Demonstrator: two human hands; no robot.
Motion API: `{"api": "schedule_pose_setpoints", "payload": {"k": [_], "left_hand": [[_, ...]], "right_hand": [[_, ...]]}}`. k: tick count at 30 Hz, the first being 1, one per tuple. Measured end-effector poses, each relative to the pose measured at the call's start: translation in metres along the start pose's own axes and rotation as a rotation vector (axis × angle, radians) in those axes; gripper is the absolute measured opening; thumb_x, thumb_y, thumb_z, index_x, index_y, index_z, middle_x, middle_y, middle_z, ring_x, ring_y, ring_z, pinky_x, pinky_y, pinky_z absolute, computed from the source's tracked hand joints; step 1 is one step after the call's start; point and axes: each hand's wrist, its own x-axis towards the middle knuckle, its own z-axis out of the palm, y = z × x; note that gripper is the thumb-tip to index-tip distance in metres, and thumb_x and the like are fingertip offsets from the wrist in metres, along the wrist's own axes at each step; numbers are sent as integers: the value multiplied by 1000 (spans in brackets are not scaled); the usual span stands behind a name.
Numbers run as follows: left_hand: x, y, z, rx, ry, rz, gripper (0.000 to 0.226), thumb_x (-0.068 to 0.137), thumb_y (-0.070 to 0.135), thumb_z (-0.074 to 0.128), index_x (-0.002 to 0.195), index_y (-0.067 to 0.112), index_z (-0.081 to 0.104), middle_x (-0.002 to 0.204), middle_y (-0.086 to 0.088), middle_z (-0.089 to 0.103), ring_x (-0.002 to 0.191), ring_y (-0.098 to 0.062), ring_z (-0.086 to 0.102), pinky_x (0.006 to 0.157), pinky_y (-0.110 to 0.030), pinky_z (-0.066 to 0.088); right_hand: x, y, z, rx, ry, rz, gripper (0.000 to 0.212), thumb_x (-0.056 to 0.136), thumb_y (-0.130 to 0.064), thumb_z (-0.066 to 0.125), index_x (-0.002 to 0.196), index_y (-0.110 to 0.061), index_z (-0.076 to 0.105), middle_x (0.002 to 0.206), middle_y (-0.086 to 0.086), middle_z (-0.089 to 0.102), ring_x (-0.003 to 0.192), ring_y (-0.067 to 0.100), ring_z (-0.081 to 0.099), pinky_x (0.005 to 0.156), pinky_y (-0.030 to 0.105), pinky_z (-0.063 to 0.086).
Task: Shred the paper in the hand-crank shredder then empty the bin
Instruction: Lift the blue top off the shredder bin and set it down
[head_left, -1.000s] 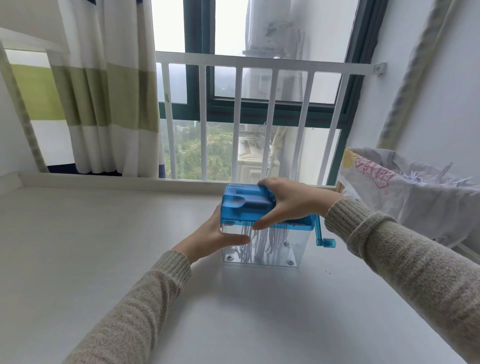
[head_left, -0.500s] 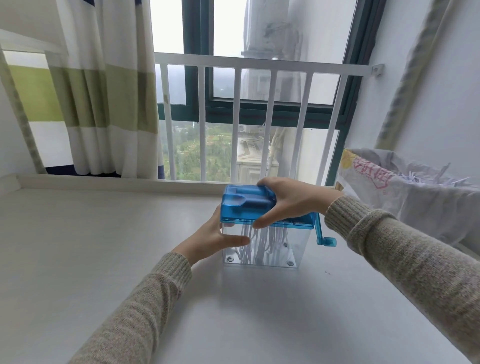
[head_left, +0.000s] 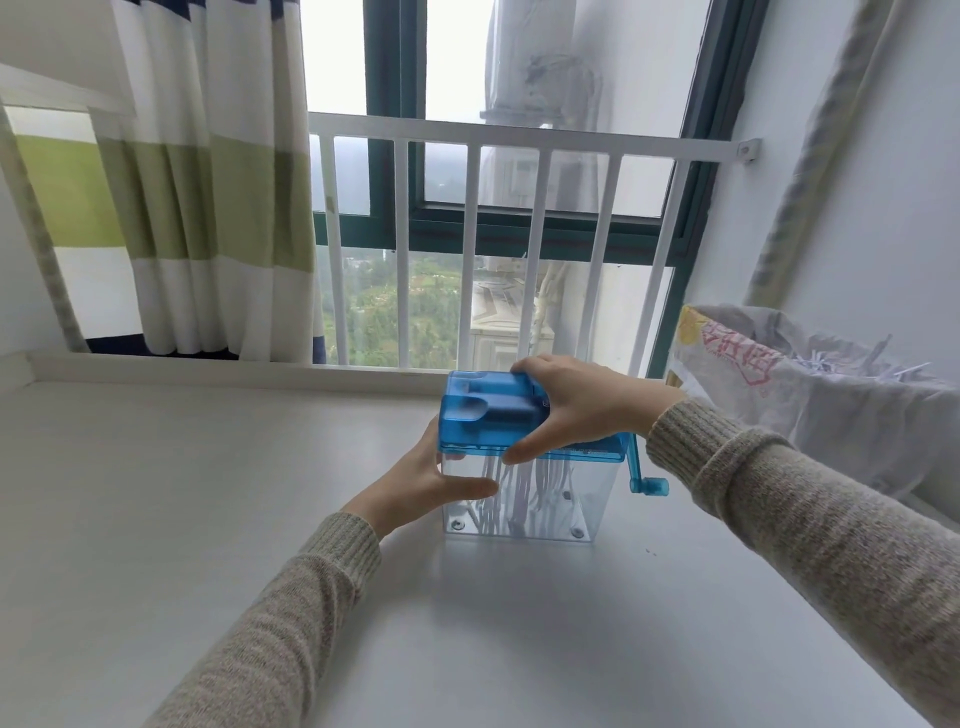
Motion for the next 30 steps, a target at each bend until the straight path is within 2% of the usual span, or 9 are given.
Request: {"api": "schedule_pose_setpoints", "payload": {"k": [5,8,11,21,25,30], "left_hand": [[-1,0,-1,14,4,-14,88,71,43,81,141,38,28,136,13,44,123,-3,45,82,-16,41],[-1,-1,-2,15,15,-37,98,65,50,82,141,39,22,134,7,43,125,-9,45,94,-28,47],[0,-1,-1,32,12,-52,100,64,54,81,141,42,19,134,6,42,127,-12,44,104,-39,44],[0,0,0,-5,2,-58,101,68,43,82,143,36,15,137,1,41,127,-17,43,90,-23,41],[0,1,0,-3,3,-76,102,71,38,81,145,34,12,136,2,39,127,-16,41,97,-28,39],[0,2,0,-7,1,-79,104,69,38,82,146,32,12,142,-3,39,131,-19,40,98,-28,40]], "right_hand": [[-1,-2,-9,21,36,-4,83,66,-67,71,128,-21,42,112,-2,53,96,16,56,86,37,55],[-1,-3,-22,59,40,7,81,68,-64,72,129,-21,42,114,-2,54,97,16,57,86,35,55],[-1,-5,-28,82,8,16,78,68,-62,73,128,-22,43,112,-3,56,93,15,60,84,34,57],[-7,-9,-50,75,12,53,80,68,-63,72,132,-27,42,113,-5,58,91,12,61,81,31,56],[-7,-8,-49,107,25,54,82,66,-64,72,133,-28,41,114,-6,58,91,11,61,80,30,55],[-9,-8,-50,110,25,59,79,68,-64,72,132,-29,42,113,-7,59,90,11,61,79,30,56]]}}
